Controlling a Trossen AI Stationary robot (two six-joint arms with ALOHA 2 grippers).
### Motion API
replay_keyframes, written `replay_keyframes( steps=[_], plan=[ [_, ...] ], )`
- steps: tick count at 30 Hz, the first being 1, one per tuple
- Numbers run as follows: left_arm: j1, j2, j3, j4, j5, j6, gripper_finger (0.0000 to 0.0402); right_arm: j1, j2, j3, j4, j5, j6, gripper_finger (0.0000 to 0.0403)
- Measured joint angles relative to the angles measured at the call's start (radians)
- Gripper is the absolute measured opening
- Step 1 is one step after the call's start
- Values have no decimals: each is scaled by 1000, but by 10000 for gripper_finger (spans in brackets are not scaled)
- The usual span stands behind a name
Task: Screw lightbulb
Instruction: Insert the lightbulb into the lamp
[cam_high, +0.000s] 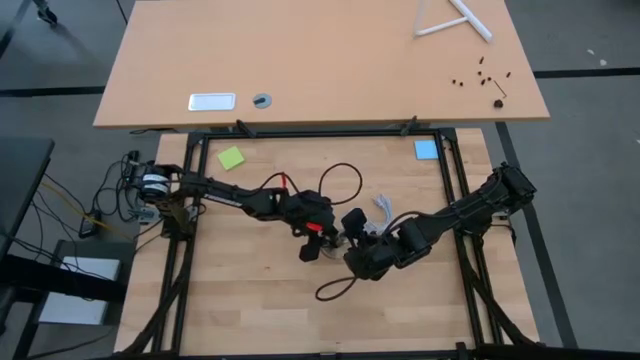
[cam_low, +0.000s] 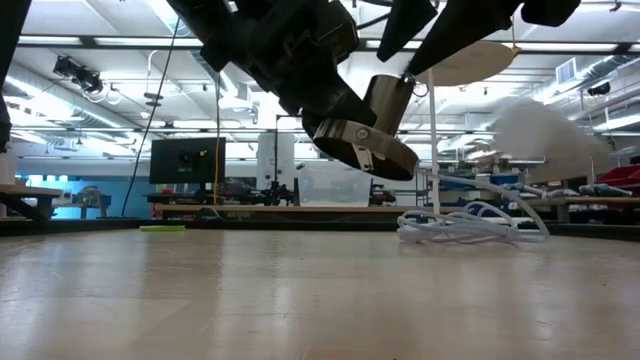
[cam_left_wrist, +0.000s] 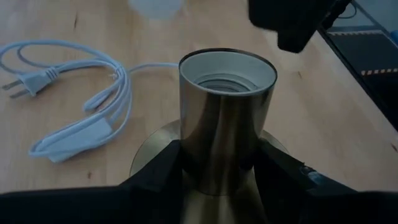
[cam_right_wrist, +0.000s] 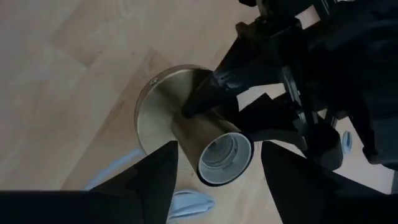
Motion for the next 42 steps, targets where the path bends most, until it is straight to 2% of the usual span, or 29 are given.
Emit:
replay_keyframes(
  steps=[4,8,14,21,25,29,32,36,42],
  plan=[
    [0,0,-28,-1,-31,0,159,1,-1,0,-51,42,52,239],
    [-1,1,-78,45,-40,-18,159,2,-11,0,-187,29,243,234],
    [-2,2,-183,229,-28,-49,159,-24,-14,-3,-379,-245,558,209],
    [-12,2,-324,441,-27,-75,159,-4,-14,-67,-469,-464,648,188],
    [-18,2,-397,547,-55,-138,159,24,-14,-89,-510,-573,808,194],
    [-32,2,-449,646,-119,-154,159,57,-14,-108,-630,-629,1022,202],
    [-39,2,-467,659,-181,-153,159,85,-15,-144,-758,-659,1118,201],
    [-50,2,-469,679,-237,-127,159,113,-20,-238,-758,-703,1132,181],
    [-58,2,-469,710,-239,-100,159,132,-21,-383,-754,-821,1132,119]
  ],
)
